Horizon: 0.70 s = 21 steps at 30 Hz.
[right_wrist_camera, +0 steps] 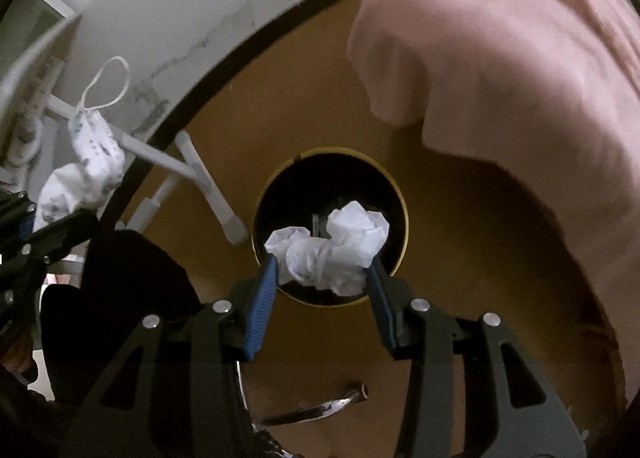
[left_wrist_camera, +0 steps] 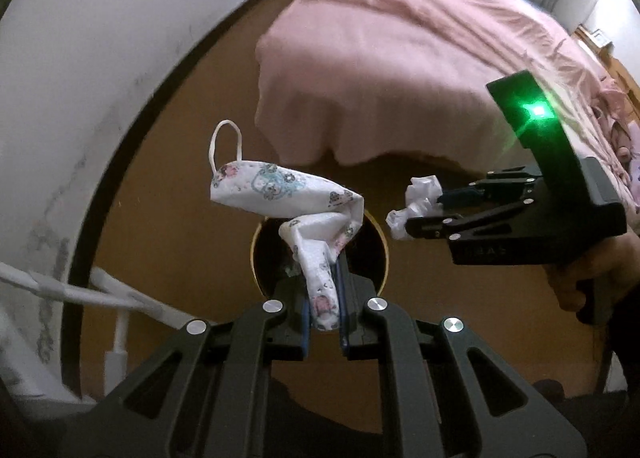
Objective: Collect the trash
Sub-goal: 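Carry the mask and tissues over the black bin and open both tools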
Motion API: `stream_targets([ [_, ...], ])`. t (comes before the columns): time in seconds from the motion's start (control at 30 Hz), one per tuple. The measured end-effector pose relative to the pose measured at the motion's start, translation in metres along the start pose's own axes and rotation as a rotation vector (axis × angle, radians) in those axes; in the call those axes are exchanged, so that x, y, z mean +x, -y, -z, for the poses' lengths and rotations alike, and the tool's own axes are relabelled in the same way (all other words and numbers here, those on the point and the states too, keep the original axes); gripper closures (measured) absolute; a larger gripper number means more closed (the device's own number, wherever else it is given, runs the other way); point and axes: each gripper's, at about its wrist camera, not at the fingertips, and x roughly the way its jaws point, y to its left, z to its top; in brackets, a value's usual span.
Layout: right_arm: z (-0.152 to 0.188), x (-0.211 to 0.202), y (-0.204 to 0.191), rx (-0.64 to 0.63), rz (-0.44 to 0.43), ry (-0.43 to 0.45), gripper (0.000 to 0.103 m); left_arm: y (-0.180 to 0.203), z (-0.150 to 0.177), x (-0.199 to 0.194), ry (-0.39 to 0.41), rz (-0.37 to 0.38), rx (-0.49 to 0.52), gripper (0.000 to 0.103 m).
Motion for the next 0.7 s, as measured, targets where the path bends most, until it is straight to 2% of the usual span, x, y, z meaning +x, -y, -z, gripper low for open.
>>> stream_targets([
  [0.2,-0.001,0.052,0.007,0.004,-0.004,-0.093,0.059,-0.017,0.001,0.048,-0.088,0.05,-0.057,0.094],
  [0.33,-0.004,0.072,0.006,-0.004,0.008,-0.123,0.059,-0.022,0.02,0.05,-0.103,0.047,-0.079,0.094],
  [0.47,-0.011,0.074,0.004,-0.013,0.025,-0.125,0.056,-0.021,0.023,0.049,-0.104,0.051,-0.083,0.094],
  [0.53,-0.013,0.072,0.002,-0.011,0.025,-0.123,0.043,-0.022,0.024,0.043,-0.105,0.053,-0.082,0.094],
  [0.6,-0.012,0.067,0.001,-0.01,0.032,-0.109,0.037,-0.022,0.022,0.043,-0.106,0.055,-0.079,0.094],
  [0.7,-0.014,0.061,0.005,0.005,0.024,-0.09,0.035,-0.02,0.019,0.044,-0.106,0.057,-0.077,0.094],
])
